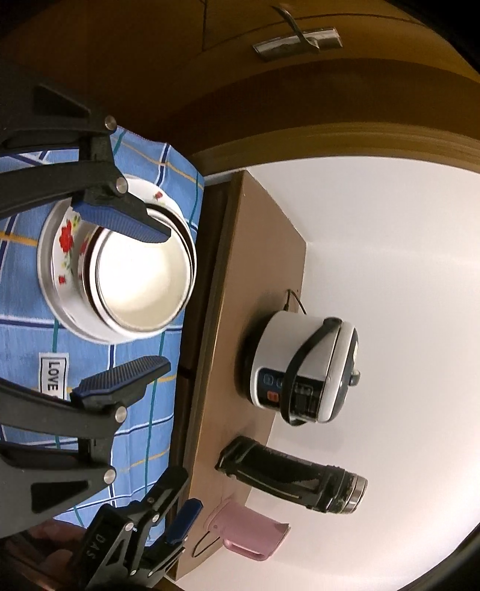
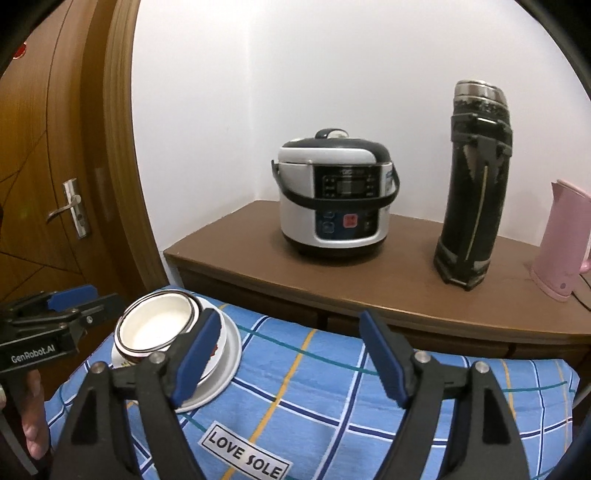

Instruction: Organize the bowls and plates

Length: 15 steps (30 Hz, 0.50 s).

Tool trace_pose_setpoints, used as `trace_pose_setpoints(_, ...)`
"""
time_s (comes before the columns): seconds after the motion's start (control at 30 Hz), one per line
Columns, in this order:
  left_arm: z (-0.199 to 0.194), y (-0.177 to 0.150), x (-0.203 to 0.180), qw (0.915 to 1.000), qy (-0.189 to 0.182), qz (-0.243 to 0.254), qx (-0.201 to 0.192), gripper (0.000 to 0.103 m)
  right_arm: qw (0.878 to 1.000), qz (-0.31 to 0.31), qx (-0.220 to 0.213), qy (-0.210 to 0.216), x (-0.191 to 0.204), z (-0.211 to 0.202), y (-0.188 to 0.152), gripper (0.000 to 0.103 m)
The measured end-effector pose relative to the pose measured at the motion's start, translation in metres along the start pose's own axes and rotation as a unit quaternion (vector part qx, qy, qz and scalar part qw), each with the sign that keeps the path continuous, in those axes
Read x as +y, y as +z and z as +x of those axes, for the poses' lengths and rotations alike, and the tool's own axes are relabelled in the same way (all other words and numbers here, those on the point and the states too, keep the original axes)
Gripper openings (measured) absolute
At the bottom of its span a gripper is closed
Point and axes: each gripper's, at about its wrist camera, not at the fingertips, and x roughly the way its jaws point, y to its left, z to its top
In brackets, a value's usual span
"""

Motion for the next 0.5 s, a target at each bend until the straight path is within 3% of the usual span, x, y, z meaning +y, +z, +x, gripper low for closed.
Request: trace_pose_setpoints(0.5,-0.003,0.0,-0.029,0.9998,-0.001,0.017,-0.011,0.066,0.999,-0.004,-0.032,-0.007,-0.012,-0.026,-0.003,0.083)
